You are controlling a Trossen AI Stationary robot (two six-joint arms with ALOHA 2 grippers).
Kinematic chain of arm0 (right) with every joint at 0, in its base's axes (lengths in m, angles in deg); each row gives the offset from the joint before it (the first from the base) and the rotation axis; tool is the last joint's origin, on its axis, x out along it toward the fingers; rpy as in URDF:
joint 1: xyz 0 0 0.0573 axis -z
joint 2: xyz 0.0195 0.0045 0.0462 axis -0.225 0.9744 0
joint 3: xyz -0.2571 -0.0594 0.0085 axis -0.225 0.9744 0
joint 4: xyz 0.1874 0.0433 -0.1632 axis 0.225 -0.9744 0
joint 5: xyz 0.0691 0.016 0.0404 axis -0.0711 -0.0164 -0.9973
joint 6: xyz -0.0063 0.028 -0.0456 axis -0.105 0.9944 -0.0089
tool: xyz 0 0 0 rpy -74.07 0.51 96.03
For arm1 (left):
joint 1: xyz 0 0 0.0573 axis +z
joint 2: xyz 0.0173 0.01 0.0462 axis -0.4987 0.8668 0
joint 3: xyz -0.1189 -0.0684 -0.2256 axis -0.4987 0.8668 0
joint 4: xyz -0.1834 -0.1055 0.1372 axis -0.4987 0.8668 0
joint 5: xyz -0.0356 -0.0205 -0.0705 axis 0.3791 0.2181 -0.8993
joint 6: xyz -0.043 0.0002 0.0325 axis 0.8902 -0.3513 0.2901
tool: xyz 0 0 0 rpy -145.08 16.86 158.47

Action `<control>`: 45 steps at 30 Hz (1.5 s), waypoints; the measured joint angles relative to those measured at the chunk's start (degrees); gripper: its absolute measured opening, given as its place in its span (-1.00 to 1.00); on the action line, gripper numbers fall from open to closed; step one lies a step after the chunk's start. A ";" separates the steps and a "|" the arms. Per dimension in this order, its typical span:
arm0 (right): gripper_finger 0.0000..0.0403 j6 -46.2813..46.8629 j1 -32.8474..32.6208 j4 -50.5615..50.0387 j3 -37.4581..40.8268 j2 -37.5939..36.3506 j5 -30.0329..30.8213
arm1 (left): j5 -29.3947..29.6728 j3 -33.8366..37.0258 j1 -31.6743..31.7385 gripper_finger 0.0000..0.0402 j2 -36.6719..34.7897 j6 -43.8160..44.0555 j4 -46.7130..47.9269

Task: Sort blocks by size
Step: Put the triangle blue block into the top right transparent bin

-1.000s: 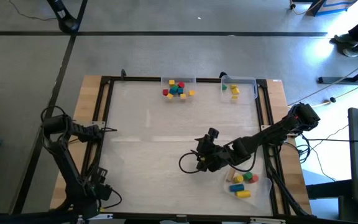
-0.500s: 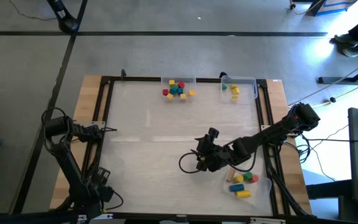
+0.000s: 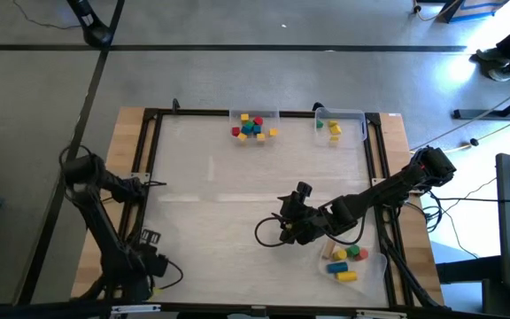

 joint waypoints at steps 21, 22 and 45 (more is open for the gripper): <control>0.19 -18.00 0.00 17.36 -0.04 1.31 -0.46 | 46.90 1.67 6.89 -0.41 -30.30 -3.11 -0.19; 0.19 -20.93 0.00 20.16 -0.04 1.98 -0.54 | 47.54 2.71 7.28 -0.41 -31.51 -4.37 -2.41; 0.19 -80.56 1.65 49.08 -13.43 18.89 -4.91 | 30.56 18.05 30.80 -0.41 -39.52 -23.80 -55.87</control>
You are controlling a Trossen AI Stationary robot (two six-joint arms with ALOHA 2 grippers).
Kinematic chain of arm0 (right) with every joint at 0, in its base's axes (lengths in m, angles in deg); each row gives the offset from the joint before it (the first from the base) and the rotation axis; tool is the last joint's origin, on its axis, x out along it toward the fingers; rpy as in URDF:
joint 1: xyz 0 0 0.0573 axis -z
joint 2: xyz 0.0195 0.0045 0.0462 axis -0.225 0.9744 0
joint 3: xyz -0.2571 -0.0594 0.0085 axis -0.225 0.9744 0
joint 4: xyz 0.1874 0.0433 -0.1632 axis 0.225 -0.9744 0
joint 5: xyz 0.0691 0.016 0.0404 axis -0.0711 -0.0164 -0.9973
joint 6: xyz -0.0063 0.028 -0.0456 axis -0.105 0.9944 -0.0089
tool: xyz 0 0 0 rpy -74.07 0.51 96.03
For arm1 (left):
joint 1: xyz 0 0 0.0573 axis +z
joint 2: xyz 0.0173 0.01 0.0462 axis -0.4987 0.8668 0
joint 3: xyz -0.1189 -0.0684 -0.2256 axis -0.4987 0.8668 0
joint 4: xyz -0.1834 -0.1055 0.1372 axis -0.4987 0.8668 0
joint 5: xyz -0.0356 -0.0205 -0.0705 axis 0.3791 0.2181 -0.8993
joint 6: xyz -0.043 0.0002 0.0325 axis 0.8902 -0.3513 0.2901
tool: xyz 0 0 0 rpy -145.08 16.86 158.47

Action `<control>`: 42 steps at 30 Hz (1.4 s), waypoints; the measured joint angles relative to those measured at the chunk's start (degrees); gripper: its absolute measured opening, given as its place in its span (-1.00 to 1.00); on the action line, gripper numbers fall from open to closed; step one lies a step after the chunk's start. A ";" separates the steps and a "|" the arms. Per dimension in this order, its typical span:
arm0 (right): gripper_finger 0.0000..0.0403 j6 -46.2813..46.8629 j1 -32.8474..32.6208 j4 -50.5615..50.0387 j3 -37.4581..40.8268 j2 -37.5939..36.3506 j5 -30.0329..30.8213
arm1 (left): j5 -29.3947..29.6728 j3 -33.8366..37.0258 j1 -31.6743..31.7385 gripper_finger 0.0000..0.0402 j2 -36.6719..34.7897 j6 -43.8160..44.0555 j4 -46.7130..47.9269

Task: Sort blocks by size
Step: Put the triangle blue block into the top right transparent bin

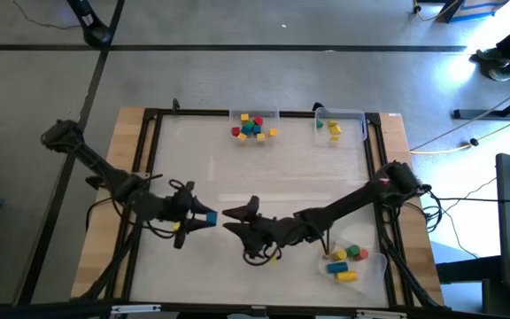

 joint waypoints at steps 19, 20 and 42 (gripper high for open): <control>0.19 -7.55 2.87 1.34 -6.99 2.81 -2.30 | -2.05 -0.04 2.62 -0.41 1.26 -1.49 -8.05; 0.19 -8.14 2.86 1.37 -6.99 2.83 -2.59 | -2.04 -0.04 2.62 -0.41 1.28 -1.44 -8.01; -0.40 -15.10 3.51 1.31 -6.99 2.84 -6.74 | -2.04 -0.07 2.62 -0.27 1.25 -1.20 -8.07</control>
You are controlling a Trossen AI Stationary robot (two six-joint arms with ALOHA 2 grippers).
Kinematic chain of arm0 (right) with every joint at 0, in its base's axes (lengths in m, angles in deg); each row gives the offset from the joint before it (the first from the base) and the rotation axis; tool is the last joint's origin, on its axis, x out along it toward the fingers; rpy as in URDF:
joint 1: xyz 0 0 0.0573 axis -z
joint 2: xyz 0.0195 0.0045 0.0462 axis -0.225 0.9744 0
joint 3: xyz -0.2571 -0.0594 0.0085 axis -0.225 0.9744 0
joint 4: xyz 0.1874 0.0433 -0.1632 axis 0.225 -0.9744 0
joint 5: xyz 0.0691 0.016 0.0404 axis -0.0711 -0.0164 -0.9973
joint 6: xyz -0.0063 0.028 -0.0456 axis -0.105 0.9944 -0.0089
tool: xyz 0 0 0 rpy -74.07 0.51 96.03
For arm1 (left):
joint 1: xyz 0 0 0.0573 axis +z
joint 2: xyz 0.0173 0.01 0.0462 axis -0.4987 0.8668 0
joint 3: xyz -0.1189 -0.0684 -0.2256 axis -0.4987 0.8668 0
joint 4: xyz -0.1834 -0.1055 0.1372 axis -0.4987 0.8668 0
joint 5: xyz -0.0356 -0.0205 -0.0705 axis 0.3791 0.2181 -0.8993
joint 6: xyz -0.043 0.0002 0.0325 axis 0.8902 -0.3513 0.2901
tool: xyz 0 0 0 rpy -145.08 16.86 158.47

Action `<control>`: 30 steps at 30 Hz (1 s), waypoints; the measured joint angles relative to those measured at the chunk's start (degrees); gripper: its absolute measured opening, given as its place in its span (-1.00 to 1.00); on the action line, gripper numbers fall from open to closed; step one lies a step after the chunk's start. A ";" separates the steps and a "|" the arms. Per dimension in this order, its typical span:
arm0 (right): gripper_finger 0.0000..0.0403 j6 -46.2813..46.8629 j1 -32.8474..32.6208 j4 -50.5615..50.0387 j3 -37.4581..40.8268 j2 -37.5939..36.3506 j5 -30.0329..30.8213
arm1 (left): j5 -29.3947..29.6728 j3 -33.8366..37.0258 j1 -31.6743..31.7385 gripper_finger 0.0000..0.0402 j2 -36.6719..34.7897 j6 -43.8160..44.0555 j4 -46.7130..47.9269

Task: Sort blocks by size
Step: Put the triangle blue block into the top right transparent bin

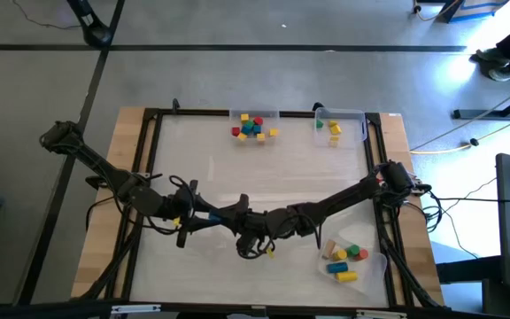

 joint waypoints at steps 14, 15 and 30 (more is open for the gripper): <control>-0.39 7.64 -0.48 0.01 -0.04 -0.51 5.49 | 0.15 -0.50 0.04 0.07 -7.34 -3.34 8.28; -0.39 8.00 -0.53 0.15 -0.04 -0.77 6.42 | 0.62 -0.50 0.04 0.07 -9.05 -3.37 10.43; -0.38 30.58 3.51 -30.00 -0.04 -13.71 23.32 | 16.86 -0.07 0.09 0.06 -21.61 2.55 35.81</control>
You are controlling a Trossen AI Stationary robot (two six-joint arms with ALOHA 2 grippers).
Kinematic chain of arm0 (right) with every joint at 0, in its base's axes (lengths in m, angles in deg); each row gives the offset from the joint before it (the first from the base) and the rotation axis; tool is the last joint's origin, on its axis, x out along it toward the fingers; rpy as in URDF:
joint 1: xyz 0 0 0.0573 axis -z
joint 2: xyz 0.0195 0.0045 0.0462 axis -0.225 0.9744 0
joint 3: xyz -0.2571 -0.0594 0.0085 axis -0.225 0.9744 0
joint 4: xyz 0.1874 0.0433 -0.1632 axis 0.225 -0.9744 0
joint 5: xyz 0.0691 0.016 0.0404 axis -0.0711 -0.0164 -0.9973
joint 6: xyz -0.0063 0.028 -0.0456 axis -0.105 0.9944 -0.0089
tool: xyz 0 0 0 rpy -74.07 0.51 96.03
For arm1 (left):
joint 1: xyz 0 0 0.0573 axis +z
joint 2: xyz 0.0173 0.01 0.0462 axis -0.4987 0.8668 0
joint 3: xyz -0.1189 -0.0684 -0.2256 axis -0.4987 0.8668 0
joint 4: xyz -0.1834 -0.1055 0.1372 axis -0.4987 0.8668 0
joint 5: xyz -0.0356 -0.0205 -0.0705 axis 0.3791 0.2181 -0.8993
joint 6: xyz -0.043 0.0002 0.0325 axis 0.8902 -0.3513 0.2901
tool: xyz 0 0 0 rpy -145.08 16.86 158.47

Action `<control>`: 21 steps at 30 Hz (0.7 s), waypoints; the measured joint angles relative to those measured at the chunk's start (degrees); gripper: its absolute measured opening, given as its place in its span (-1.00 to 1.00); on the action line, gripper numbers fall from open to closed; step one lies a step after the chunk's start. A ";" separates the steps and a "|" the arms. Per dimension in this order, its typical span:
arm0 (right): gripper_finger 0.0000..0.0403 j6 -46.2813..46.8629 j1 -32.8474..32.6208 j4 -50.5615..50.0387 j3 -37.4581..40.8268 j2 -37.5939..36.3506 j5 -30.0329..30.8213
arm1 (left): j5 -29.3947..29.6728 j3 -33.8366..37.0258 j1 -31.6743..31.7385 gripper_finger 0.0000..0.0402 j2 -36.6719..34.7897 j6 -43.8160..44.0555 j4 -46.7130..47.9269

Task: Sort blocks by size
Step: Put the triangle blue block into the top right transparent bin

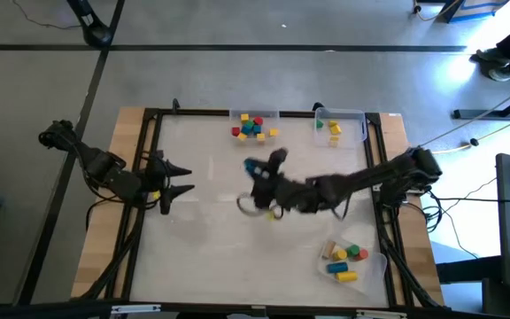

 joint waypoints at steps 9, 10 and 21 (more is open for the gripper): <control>-0.38 29.12 14.28 -31.37 0.00 -9.40 -1.01 | 0.12 0.00 -0.02 0.05 4.17 -1.22 -0.20; -0.38 31.95 16.41 -34.68 0.00 -9.87 -2.31 | 0.13 0.00 -0.02 0.05 4.71 -1.41 -0.19; -0.38 52.22 39.63 -54.88 2.86 -9.53 -19.21 | 0.13 0.00 -0.02 0.05 7.77 -3.04 -0.91</control>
